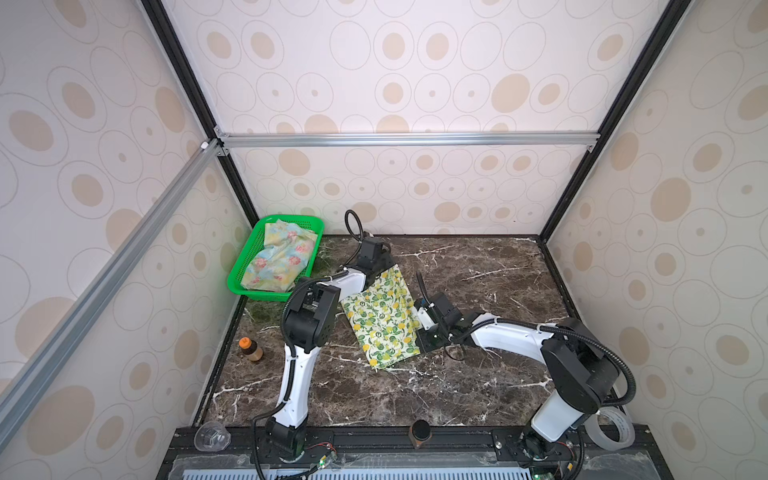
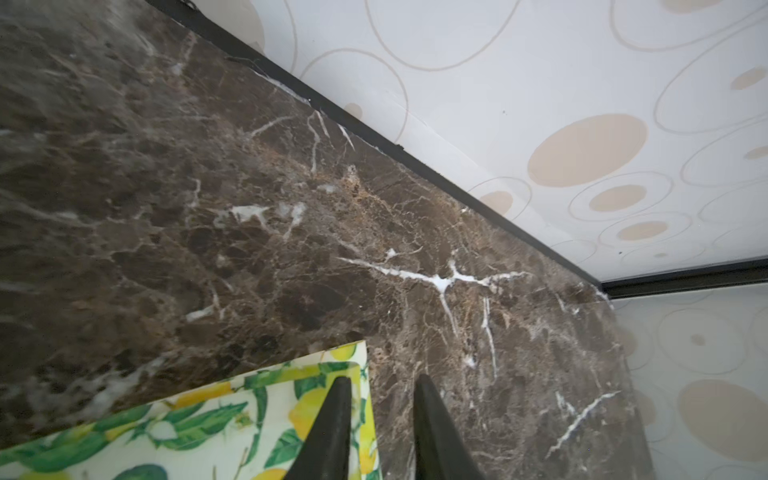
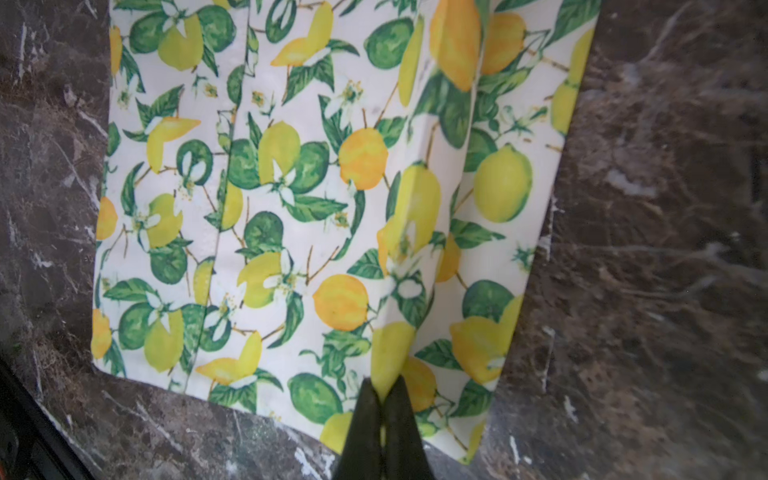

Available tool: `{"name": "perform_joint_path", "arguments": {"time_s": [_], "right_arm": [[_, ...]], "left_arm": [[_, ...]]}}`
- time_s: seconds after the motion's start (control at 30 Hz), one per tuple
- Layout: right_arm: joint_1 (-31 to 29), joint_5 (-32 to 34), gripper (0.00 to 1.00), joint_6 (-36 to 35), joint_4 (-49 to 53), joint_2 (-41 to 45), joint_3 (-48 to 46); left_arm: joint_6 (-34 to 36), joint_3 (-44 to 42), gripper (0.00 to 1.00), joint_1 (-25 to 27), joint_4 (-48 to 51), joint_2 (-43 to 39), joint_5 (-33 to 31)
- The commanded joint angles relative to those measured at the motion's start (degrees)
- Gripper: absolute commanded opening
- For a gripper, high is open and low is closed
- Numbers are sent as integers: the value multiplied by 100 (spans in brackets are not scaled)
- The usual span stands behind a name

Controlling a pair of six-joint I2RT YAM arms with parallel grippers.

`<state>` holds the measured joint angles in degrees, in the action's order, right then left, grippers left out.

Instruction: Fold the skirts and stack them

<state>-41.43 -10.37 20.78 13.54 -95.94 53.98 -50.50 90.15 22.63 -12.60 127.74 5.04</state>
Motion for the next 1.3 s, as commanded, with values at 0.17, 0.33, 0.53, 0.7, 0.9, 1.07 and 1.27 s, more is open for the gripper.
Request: {"name": "perform_joint_path", "arguments": {"time_s": [0.17, 0.33, 0.53, 0.7, 0.9, 1.07, 1.27], "right_arm": [[82, 75, 0, 67, -61, -119, -51], [100, 97, 0, 96, -136, -52, -110], [144, 141, 0, 93, -93, 18, -117], [146, 201, 0, 104, -54, 228, -164], [155, 325, 0, 118, 0, 354, -203], [158, 337, 0, 159, -38, 384, -265], [166, 437, 0, 216, -36, 435, -302]], "left_arm": [[-39, -211, 33, 16, -501, -210, 27], [138, -240, 32, 12, -387, -323, 191], [407, -496, 31, 13, -51, -601, 165], [582, -775, 31, 13, 96, -853, 39], [604, -955, 31, 13, 128, -952, 22], [615, -1016, 30, 13, 149, -954, 32], [641, -1122, 30, 12, 186, -1006, -11]]}}
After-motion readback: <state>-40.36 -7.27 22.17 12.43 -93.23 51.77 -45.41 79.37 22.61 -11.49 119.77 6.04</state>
